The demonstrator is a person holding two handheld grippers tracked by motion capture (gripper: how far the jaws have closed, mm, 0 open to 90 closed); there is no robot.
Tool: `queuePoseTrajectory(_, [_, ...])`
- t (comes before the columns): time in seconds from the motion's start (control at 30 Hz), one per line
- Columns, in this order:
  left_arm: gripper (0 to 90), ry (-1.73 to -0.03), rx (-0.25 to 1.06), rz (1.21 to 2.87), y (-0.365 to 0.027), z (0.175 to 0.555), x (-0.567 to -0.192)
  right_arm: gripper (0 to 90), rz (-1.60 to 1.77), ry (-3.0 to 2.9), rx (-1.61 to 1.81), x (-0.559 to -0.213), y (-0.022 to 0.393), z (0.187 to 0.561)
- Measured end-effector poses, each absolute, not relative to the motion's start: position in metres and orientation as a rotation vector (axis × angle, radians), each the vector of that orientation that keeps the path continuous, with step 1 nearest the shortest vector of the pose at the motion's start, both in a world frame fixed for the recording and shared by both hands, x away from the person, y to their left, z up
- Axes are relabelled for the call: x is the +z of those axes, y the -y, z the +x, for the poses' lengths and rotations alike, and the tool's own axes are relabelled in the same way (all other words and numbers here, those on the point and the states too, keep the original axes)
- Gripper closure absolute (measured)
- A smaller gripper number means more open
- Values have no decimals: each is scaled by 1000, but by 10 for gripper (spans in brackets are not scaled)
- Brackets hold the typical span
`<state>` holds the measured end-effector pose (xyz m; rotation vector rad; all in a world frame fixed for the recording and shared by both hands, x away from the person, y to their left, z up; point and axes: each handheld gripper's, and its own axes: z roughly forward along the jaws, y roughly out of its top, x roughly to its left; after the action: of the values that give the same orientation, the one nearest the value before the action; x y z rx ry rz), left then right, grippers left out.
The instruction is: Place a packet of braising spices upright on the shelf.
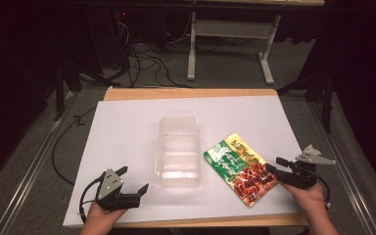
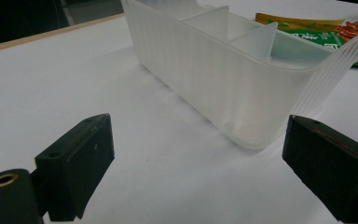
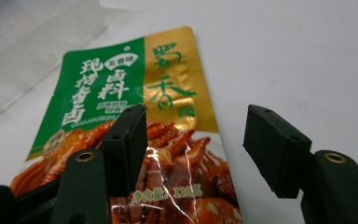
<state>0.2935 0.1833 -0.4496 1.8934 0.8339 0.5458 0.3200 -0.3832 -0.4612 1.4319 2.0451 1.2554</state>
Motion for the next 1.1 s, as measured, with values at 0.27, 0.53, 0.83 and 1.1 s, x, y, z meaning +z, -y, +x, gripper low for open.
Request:
queuePoseTrajectory(0.27, [93, -825, 548, 1892, -184, 294, -448, 484, 1551, -2080, 1221, -471, 389, 325])
queuePoseTrajectory(0.53, [94, -817, 546, 1891, -183, 294, -448, 640, 1595, -2091, 1193, -474, 392, 325])
queuePoseTrajectory(0.83, [95, -811, 548, 1896, -181, 295, -448, 858, 1577, -2099, 1135, -471, 390, 323])
queuePoseTrajectory(1.1, [97, -804, 538, 1897, -177, 298, -449, 900, 1544, -2117, 1129, -466, 388, 317])
